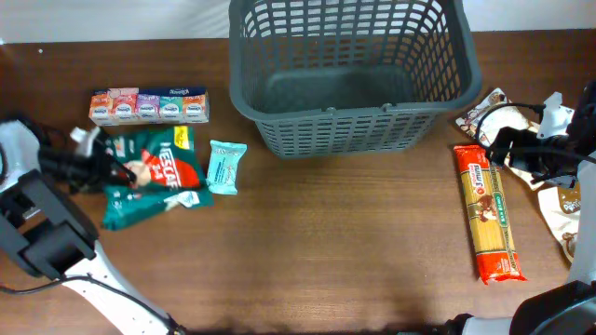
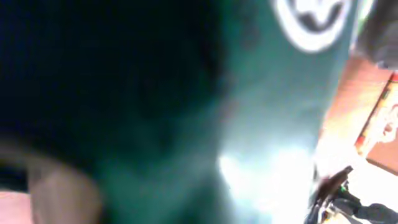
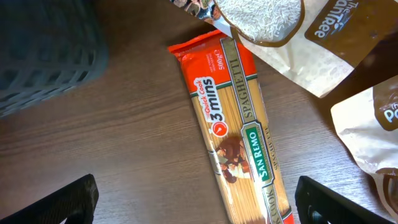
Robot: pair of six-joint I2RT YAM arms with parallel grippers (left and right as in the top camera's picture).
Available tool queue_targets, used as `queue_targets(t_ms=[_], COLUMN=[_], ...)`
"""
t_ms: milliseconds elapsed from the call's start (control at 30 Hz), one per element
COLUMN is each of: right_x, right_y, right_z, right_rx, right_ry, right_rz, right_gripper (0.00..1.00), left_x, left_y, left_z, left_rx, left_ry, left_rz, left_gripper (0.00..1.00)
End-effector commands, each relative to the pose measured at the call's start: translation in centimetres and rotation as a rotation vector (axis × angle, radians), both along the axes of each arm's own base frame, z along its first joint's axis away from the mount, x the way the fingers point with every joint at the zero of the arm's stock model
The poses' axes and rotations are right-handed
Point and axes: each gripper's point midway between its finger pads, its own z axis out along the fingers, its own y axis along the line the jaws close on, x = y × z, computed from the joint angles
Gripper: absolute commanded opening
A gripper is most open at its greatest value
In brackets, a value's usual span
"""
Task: Pack container
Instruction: 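Lift the Nescafe bag with left gripper and carry it over the basket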
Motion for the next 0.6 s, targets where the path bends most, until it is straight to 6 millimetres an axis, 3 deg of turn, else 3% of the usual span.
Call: queue_targets(t_ms=[0,167,333,467,567], right_x=[0.5,0.5,0.5,0.5,0.5], right_y=[-0.1,-0.1,-0.1,-0.1,-0.1], right_z=[0.6,0.6,0.6,0.6,0.6], right_rx=[0.005,0.005,0.006,0.005,0.005], right_ry=[-0.023,-0.023,-0.023,-0.023,-0.023], right_rz=[0.0,0.0,0.0,0.0,0.0], right_gripper=[0.99,0.99,0.99,0.99,0.99], left_x=[3.3,5.6,6.5,6.0,4.9], left_y=[0.5,1.8,0.1,-3.5,-7.3], left_z=[7.4,15.4,25.4,33.7,39.4], left_rx=[0.019,0.125,0.168,0.23,0.301], left_ry=[-0.207,-0.375,-0.666,-0.945,-1.149], left_rz=[0.024,0.116,0.123,0.035,-0.056], left_gripper=[0.02,0.02,0.02,0.02,0.01])
